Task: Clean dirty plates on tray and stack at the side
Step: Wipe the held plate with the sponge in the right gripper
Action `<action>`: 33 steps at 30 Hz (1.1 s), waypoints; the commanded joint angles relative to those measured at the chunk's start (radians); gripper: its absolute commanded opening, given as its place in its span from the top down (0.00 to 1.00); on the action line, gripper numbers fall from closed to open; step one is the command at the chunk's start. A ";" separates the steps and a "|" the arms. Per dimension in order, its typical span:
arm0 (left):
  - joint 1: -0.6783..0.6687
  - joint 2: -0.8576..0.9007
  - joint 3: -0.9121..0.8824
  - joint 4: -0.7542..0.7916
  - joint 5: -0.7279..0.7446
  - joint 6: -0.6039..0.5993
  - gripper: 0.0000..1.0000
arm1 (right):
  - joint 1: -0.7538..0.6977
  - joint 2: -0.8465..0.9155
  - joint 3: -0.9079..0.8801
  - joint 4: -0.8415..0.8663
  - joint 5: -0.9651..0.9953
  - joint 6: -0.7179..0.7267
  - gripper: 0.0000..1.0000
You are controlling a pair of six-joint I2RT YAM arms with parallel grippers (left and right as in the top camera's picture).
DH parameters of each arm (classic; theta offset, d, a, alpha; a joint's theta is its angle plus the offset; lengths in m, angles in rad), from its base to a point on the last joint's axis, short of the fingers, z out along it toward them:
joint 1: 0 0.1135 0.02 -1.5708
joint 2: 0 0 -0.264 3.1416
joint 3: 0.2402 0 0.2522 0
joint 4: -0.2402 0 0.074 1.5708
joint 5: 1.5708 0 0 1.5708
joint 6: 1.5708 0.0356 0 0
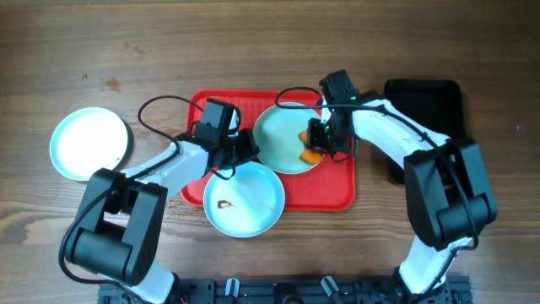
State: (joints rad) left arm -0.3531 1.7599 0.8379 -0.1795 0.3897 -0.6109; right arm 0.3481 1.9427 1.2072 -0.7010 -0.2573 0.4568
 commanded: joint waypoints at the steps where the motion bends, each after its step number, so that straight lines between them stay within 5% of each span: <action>1: 0.001 0.013 -0.013 -0.027 -0.039 0.002 0.96 | -0.018 0.064 0.039 -0.061 0.284 0.018 0.96; 13: 0.001 0.013 -0.013 -0.027 -0.042 0.002 0.96 | -0.008 0.060 0.349 -0.209 0.180 -0.012 0.96; 25: 0.001 0.013 -0.013 -0.026 -0.042 0.001 0.96 | 0.047 0.063 0.348 -0.144 -0.164 -0.090 0.96; 33: 0.001 0.013 -0.013 -0.023 -0.042 0.000 0.96 | 0.095 0.064 0.142 0.086 -0.172 0.048 0.96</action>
State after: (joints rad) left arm -0.3546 1.7599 0.8375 -0.2016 0.3714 -0.6109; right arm 0.4442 1.9865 1.4139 -0.6540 -0.4004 0.4381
